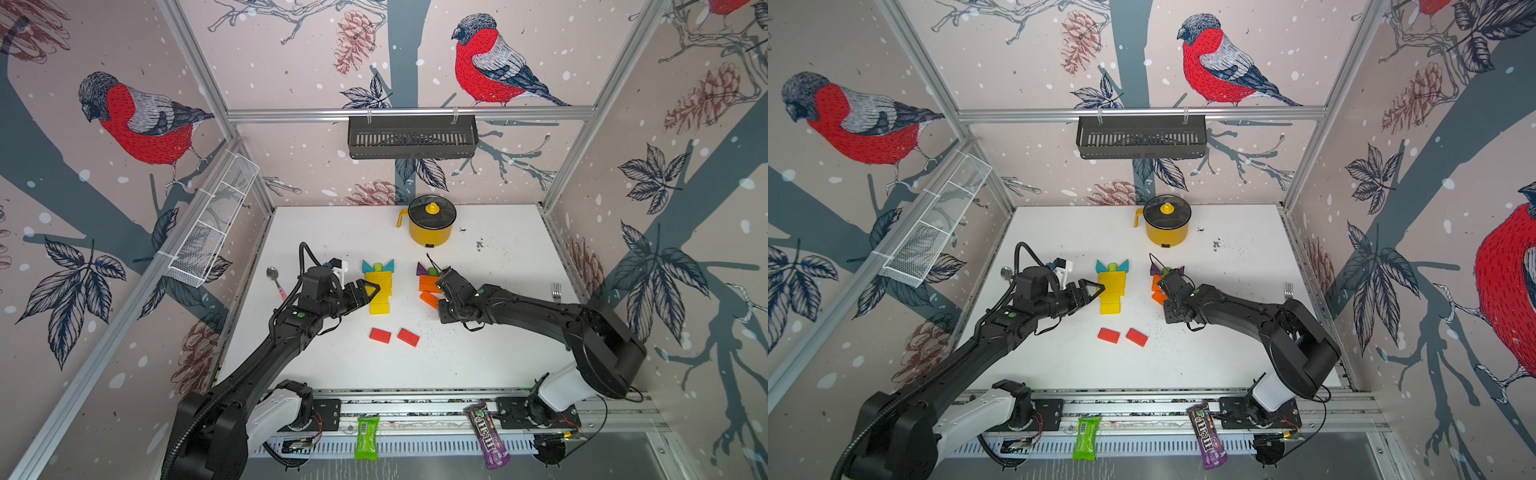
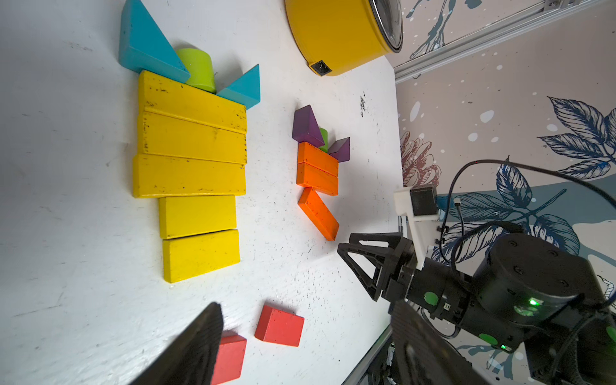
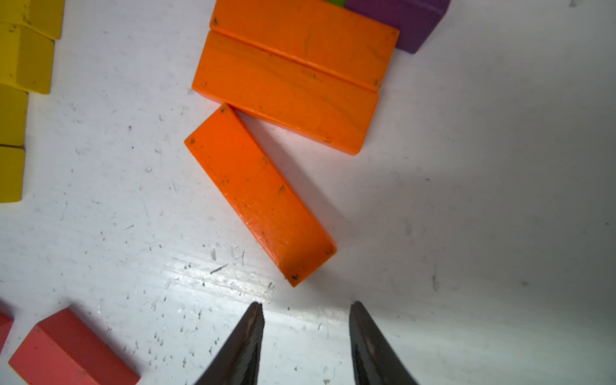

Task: Assemble a carrot with building blocks
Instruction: Assemble the building block at the center of the board.

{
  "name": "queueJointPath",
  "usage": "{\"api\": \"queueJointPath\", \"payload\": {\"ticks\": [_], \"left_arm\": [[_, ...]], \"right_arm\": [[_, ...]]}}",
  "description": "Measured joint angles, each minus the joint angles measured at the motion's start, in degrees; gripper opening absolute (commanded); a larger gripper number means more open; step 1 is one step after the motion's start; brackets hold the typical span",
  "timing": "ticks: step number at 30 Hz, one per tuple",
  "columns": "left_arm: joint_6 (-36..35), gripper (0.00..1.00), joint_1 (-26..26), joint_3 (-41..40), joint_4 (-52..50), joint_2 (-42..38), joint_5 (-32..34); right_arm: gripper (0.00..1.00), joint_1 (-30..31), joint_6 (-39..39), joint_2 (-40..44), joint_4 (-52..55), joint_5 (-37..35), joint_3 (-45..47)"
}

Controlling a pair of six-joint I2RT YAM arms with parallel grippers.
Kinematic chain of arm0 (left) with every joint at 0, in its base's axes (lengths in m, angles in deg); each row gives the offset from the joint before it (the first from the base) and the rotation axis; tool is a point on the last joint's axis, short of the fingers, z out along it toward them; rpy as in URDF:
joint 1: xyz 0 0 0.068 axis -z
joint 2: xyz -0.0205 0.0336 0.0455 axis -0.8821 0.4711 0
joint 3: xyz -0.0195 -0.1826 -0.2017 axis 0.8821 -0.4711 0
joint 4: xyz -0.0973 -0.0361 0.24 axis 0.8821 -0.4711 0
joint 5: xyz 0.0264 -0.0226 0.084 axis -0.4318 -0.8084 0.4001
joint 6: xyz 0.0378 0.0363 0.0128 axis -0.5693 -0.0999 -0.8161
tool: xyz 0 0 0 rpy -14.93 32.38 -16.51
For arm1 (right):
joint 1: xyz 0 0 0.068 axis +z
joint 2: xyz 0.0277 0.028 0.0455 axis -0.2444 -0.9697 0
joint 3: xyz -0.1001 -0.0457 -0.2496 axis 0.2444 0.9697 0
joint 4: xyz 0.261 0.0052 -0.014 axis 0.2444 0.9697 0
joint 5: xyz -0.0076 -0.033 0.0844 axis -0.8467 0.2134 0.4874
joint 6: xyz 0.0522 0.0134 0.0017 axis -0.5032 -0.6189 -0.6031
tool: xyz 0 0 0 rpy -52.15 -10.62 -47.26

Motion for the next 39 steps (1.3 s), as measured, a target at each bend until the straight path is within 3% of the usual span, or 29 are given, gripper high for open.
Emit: {"api": "queueJointPath", "payload": {"ticks": [16, 23, 39], "left_arm": [[0.1, 0.81, 0.0, 0.2, 0.0, 0.2, 0.0], [0.1, 0.81, 0.0, 0.6, 0.0, 0.3, -0.1], [0.1, 0.81, 0.0, 0.6, 0.0, 0.1, 0.0]], "right_arm": [[0.40, -2.8, 0.3, -5.8, 0.0, -1.3, -3.1], [0.49, -2.1, 1.4, -7.0, 0.0, -0.9, -4.5], [0.47, -2.0, 0.0, -10.2, -1.2, -0.3, -7.9]]}}
